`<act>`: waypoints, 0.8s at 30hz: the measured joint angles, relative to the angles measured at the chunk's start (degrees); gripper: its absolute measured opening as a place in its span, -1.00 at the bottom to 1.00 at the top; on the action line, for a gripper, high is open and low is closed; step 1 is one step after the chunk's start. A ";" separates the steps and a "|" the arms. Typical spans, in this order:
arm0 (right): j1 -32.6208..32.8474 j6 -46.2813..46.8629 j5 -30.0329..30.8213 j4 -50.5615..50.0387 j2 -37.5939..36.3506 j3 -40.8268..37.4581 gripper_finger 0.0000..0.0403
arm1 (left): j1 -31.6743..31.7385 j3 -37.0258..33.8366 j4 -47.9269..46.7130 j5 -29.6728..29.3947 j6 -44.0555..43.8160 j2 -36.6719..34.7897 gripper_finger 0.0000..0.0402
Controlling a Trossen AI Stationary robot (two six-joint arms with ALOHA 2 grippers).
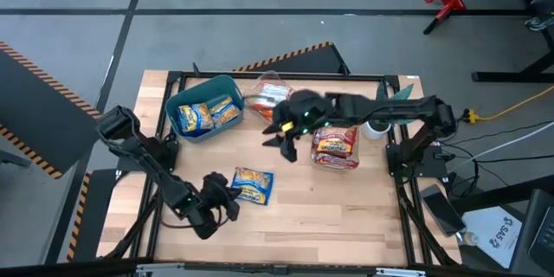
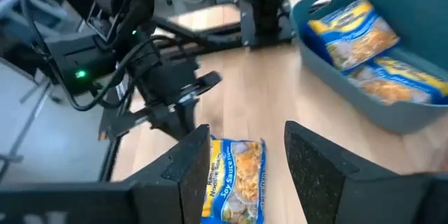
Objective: Sort Maruchan noodles
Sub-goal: Put the blue noodle pack into the blue bin
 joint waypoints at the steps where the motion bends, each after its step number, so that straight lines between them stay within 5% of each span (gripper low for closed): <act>1: 0.42 -0.39 0.43 0.16 0.95 0.00 -0.16 | 0.60 -0.06 -0.06 0.70 0.04 0.68 -1.00; 12: 1.91 -4.14 0.10 2.23 8.74 -0.38 -0.16 | -0.11 -0.24 0.72 4.00 -3.62 7.55 -1.00; 24: 1.80 3.87 0.79 24.03 9.36 -17.61 -0.16 | -3.13 -0.24 2.78 5.51 -13.27 13.60 -1.00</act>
